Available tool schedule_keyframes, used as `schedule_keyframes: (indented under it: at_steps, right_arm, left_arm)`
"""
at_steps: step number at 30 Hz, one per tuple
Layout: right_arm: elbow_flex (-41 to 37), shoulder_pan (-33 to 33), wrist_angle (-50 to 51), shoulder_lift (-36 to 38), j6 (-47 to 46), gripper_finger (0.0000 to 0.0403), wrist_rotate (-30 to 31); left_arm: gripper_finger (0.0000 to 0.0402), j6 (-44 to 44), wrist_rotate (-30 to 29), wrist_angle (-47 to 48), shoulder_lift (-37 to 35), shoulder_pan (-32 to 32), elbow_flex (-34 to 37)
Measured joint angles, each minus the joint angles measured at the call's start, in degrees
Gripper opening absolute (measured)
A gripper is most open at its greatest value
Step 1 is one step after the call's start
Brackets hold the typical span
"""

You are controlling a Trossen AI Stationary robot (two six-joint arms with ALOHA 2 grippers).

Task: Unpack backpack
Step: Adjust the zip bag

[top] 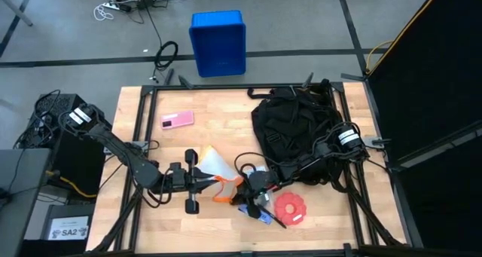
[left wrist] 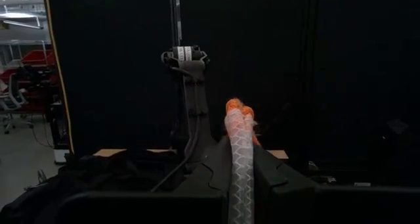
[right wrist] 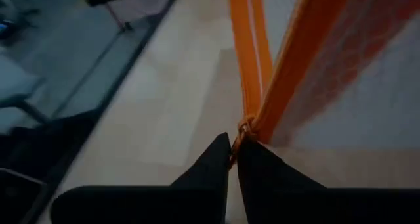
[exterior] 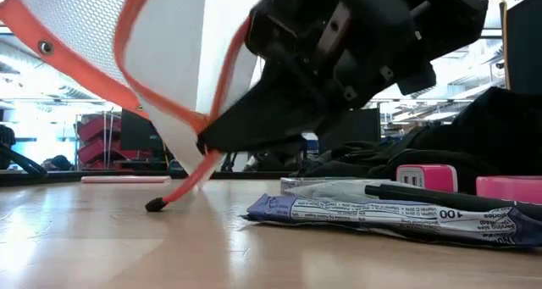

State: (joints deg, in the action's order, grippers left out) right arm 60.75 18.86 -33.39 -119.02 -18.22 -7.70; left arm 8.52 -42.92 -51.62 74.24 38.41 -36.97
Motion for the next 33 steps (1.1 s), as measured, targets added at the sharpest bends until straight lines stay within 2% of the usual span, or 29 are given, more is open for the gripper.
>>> schedule_keyframes:
  at_steps: [9,18,22,27,30,33]
  right_arm:
    - [-0.04,0.71,-13.97,0.04,-3.66,0.0000,-12.58]
    - [-0.16,0.71,-28.14,1.52,-10.46,0.0000,-22.25]
    - [-1.07,0.76,-28.02,5.67,-8.72,0.0000,-22.85]
    - [-2.99,0.11,-24.21,12.56,-4.92,0.0000,-22.46]
    - [-4.29,-0.76,-17.86,17.32,-1.39,0.0000,-19.59]
    - [-5.06,-2.33,-7.38,22.22,3.49,0.0000,-13.89]
  left_arm:
    - [0.0000,0.12,-3.11,0.53,0.00,0.22,0.00]
    - [0.0000,3.17,-17.57,5.88,-2.87,5.36,-0.02]
    - [0.0000,2.82,-24.44,9.35,-6.00,8.78,0.93]
    - [0.0000,-3.09,-29.35,9.19,-7.81,10.51,6.84]
    - [0.0000,-8.05,-30.44,7.82,-8.40,10.75,11.17]
    - [0.0000,-9.99,-31.85,5.26,-8.35,10.78,14.83]
